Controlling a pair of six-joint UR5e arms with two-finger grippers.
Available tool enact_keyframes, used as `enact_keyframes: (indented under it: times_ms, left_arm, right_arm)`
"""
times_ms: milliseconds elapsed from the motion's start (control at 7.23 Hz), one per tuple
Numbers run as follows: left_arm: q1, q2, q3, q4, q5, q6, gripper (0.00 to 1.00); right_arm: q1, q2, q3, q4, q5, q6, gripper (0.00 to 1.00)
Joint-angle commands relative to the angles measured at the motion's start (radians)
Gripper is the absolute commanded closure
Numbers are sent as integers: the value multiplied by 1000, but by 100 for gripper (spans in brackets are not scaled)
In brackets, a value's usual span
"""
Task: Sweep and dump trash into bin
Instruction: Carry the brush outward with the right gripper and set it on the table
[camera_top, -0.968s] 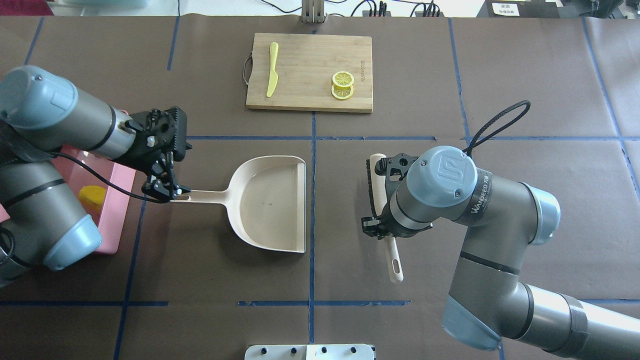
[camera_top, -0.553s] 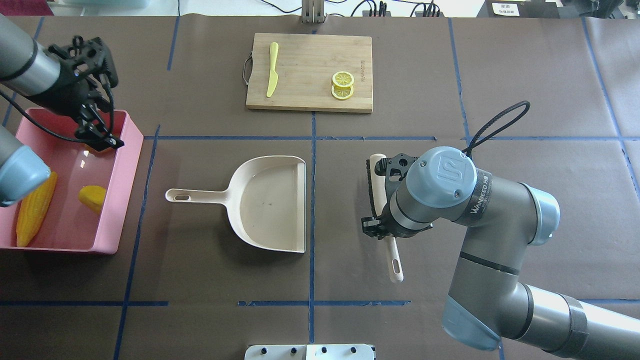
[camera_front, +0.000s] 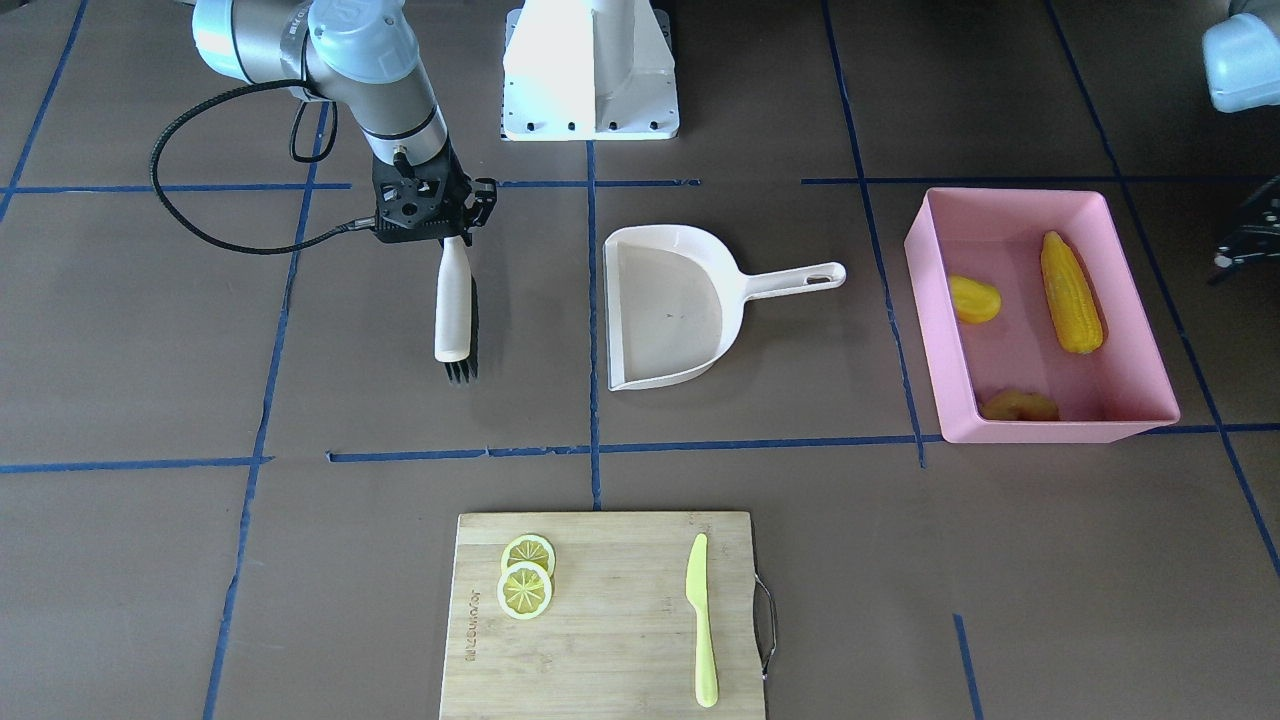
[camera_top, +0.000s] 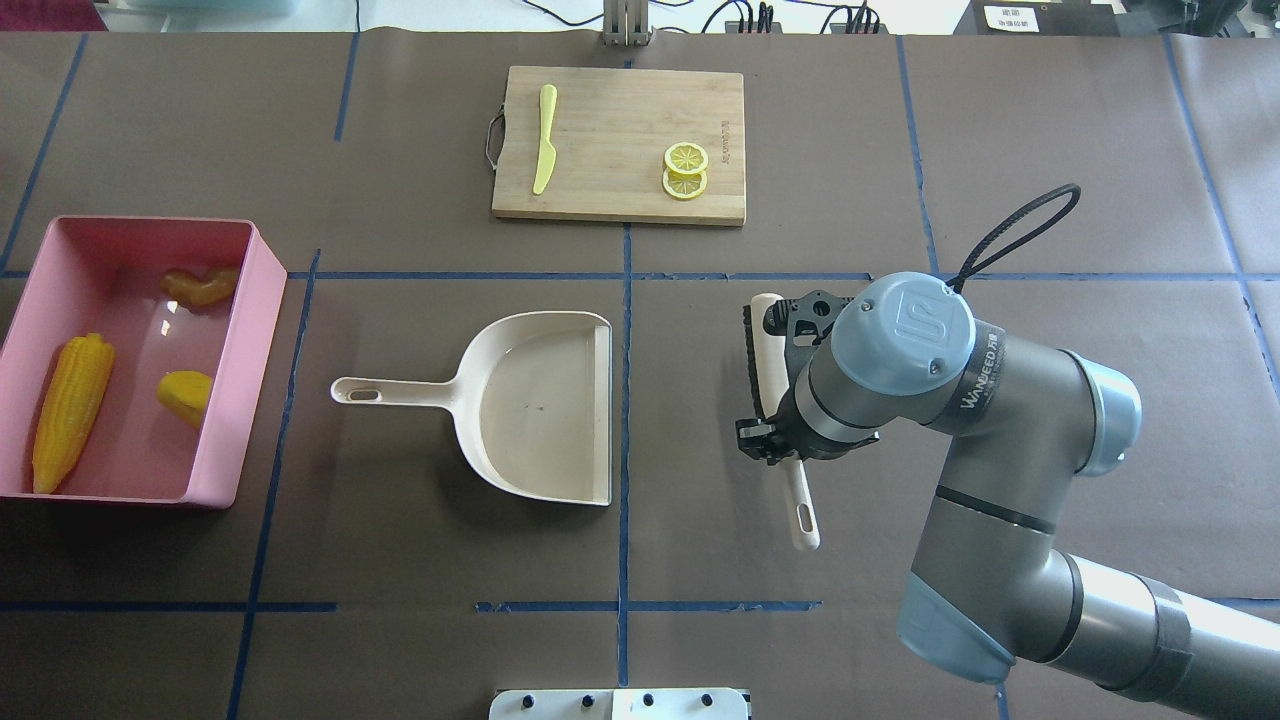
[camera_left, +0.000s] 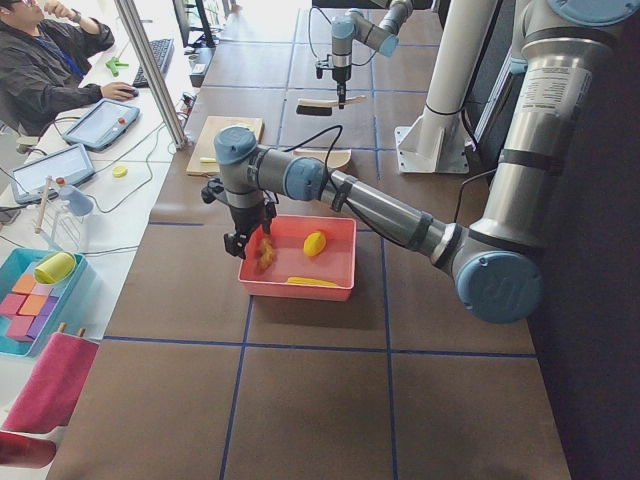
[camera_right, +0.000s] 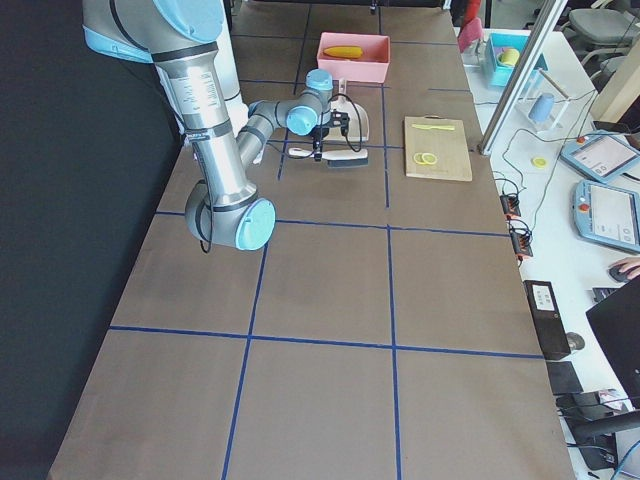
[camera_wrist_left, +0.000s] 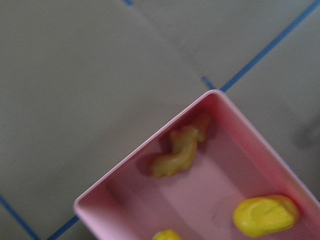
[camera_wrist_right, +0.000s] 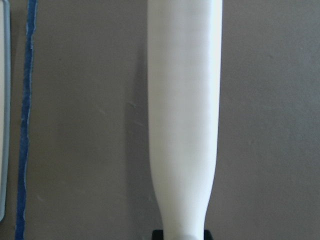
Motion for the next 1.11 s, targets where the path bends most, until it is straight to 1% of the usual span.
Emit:
enact_keyframes:
  times_ms: [0,138,277,415,553,691,830,968]
  left_arm:
    - [-164,60,128,1,-30,-3,0]
    - [-187,69,187,-10,-30,7,0]
    - [-197,125,206,-55,-30,7,0]
    - [-197,147,212,-104,-24,2,0]
    - [-195,150,216,-105,-24,-2,0]
    - [-197,152,213,-105,-30,-3,0]
    - [-197,152,208,-105,-32,-1,0]
    - [-197,154,203,-105,-32,-1,0]
  right_arm:
    - [35,-115,59,3,5,-97,100]
    - [63,-165,78,5,12,-149,100]
    - [115,-231,99,5,44,-235,100]
    - [167,-326,118,26,55,-339,100]
    - [201,-461,113,153,55,-405,100]
    - [227,-561,99,280,77,-415,100]
    - [274,-633,83,345,142,-424,100]
    - [303,-713,70,411,163,-424,100]
